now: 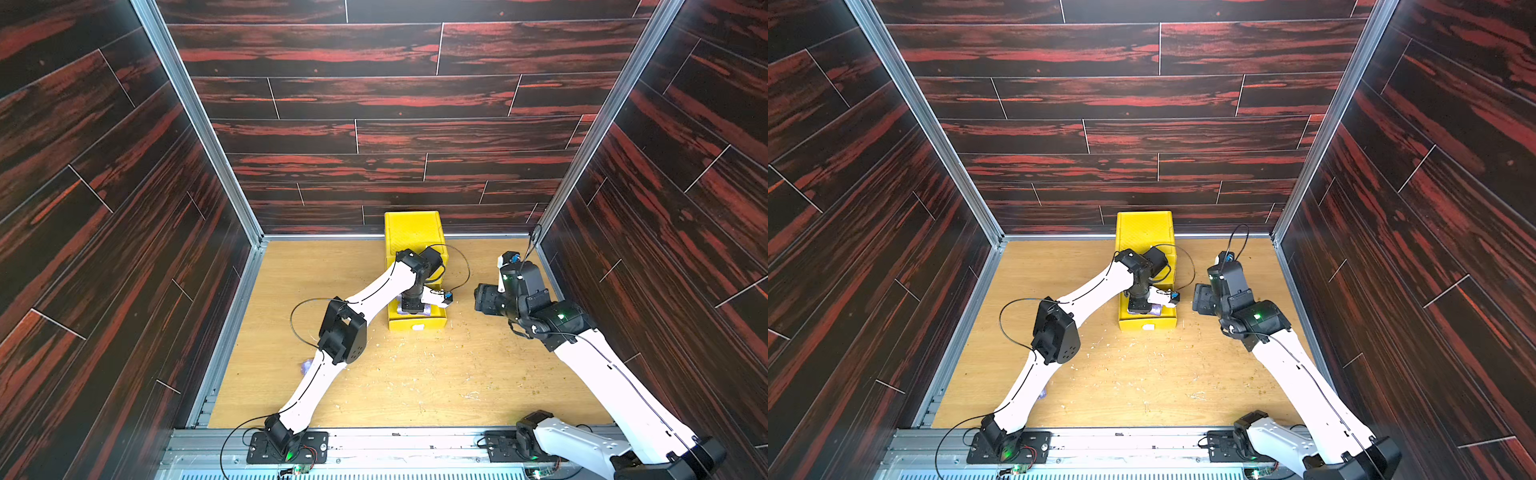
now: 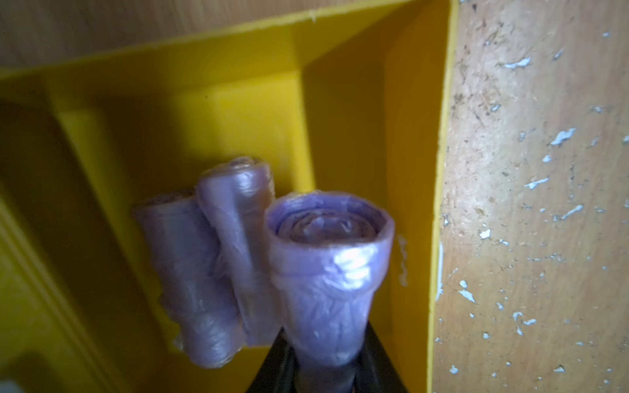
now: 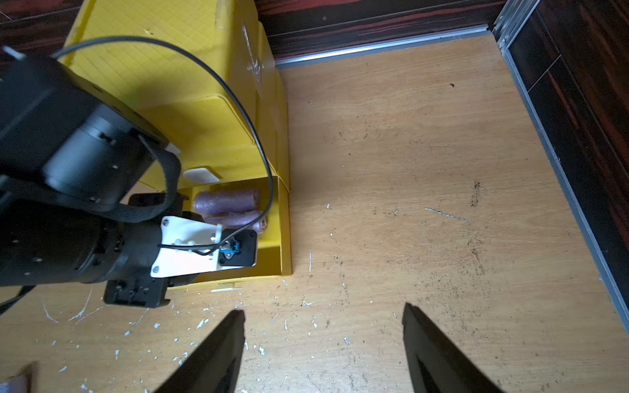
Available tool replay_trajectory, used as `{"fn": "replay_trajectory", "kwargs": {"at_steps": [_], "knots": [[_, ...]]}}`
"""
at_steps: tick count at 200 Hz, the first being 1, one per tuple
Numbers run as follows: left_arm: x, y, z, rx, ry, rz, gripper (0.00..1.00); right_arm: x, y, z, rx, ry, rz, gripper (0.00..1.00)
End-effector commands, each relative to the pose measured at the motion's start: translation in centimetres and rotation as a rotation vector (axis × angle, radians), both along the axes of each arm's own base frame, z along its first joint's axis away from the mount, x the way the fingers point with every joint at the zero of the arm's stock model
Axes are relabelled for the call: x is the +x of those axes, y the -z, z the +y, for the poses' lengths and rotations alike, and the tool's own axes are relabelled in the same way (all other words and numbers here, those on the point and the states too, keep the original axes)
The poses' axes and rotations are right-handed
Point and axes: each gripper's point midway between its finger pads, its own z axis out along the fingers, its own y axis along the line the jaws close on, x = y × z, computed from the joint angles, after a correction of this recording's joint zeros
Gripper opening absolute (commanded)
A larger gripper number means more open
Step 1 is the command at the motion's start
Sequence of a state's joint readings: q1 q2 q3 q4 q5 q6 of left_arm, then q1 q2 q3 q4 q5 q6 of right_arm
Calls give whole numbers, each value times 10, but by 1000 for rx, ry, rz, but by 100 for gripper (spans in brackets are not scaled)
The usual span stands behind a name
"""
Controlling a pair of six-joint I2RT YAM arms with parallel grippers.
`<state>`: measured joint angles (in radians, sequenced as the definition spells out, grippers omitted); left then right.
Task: Sort the rolls of trash bags by color and place them into the drawer
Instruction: Place the roll of trash bags in the drawer.
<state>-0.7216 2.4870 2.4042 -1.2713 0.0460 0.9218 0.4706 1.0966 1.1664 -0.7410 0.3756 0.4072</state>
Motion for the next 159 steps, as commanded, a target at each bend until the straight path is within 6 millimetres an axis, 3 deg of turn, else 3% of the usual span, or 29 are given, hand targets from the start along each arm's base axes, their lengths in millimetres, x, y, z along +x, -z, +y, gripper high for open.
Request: {"fn": "replay_trajectory", "kwargs": {"at_steps": [1,66,159], "knots": [[-6,10,7,41,14,30,31,-1,-3,-1,3,-3,-7,77],[-5,20,9,66,21,32,39,-1,-2,0,6,-4,-5,77],[6,42,12,115,15,5,34,-1,0,0,5,-6,0,77]]}}
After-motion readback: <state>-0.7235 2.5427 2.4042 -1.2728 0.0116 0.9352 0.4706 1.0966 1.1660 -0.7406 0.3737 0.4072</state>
